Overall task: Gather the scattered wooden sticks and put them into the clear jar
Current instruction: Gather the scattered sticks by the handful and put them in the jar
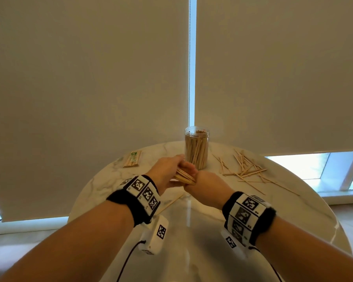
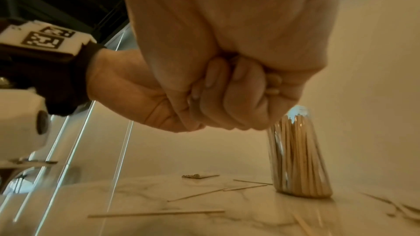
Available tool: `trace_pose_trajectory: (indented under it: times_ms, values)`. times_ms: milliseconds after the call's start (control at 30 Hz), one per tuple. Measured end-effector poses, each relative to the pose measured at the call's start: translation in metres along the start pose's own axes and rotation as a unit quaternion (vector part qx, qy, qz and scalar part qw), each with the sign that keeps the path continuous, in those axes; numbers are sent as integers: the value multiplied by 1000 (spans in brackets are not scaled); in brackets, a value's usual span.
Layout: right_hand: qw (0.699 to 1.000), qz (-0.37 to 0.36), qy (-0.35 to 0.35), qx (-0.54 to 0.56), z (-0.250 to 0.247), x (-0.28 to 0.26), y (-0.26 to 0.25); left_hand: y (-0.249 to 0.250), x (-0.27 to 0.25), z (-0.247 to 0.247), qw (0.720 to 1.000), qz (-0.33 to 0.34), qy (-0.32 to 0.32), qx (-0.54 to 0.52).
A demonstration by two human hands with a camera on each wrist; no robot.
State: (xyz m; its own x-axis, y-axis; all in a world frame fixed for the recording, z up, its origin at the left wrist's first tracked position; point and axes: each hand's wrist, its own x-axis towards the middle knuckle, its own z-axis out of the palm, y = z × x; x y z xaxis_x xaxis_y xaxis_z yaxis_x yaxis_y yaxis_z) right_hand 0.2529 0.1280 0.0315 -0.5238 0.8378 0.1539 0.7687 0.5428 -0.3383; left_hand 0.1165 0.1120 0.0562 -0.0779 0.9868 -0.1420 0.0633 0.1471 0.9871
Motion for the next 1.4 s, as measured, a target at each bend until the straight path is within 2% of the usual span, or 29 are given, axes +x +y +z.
trace_pose_trajectory:
  times_ms: [67,133,167,200,267,333,400,467,533,600,667,733,800,900,967,1067,1300,1400]
  values:
    - [999,43,-21,-15,3,3,6,-10,5,-3,991,13,19,133]
    - [998,47,-41,8,5,6,6,-21,11,-3,956,55,75,280]
    - [998,35,-45,31,6,6,5,-25,14,-4,939,69,107,321]
    - [998,19,-40,44,6,5,3,-26,17,-5,934,70,130,325]
    - [1000,-9,-5,17,3,2,3,-25,22,-10,943,70,159,284]
    - [999,-19,38,-21,2,2,8,-22,26,-14,937,87,200,274]
    - [997,-30,64,-10,5,3,12,-21,31,-15,933,102,219,265]
    - [991,-58,111,-53,8,9,15,-19,36,-10,960,80,180,201]
    - [985,-40,153,-69,8,17,21,-13,39,-3,986,21,118,117]
    - [986,13,154,-60,0,26,31,-5,42,2,995,-26,69,61]
    - [983,46,156,-86,-20,36,42,1,53,4,998,-38,37,24]
    - [976,67,182,-103,-49,50,55,8,71,5,998,-28,51,-15]
    - [969,97,199,-112,-81,68,68,11,95,3,997,-6,77,27]
    - [953,124,215,-173,-118,108,84,12,140,1,987,-3,61,147]
    - [943,118,206,-233,-131,136,87,13,166,3,978,10,56,200]
    - [932,95,159,-312,-136,173,84,18,198,12,970,63,69,223]
    - [912,13,7,-409,-104,235,79,6,238,28,967,168,80,171]
    - [911,-3,-29,-412,-91,247,77,-2,242,26,978,157,53,125]
